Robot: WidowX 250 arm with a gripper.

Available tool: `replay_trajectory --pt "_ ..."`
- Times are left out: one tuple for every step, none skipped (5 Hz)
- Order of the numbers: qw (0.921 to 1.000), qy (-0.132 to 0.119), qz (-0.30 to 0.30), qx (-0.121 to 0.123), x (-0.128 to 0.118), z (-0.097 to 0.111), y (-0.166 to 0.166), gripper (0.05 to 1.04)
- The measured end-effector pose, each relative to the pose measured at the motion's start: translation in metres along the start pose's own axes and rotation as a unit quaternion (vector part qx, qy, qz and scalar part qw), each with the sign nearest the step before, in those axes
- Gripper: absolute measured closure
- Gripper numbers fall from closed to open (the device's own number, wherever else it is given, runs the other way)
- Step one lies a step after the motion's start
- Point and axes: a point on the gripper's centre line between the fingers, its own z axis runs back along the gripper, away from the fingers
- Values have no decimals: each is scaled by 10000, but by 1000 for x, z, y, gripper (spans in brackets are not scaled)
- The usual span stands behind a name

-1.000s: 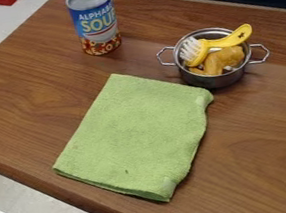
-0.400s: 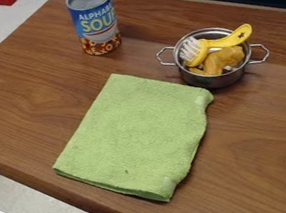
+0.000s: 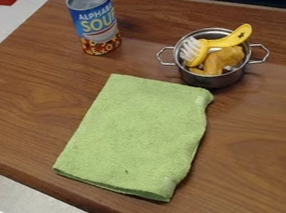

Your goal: Moved the can to the left side of the green cloth.

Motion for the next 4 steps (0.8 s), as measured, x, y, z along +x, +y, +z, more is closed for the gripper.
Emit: replay_trajectory --pt "9987 436 -144 -213 -8 -3 -4 86" --pt "9963 731 -180 -411 -18 0 -4 85" --pt "9932 996 -349 -497 -36 -8 -5 85" --pt "9922 1025 -507 -486 -47 -3 -8 85"
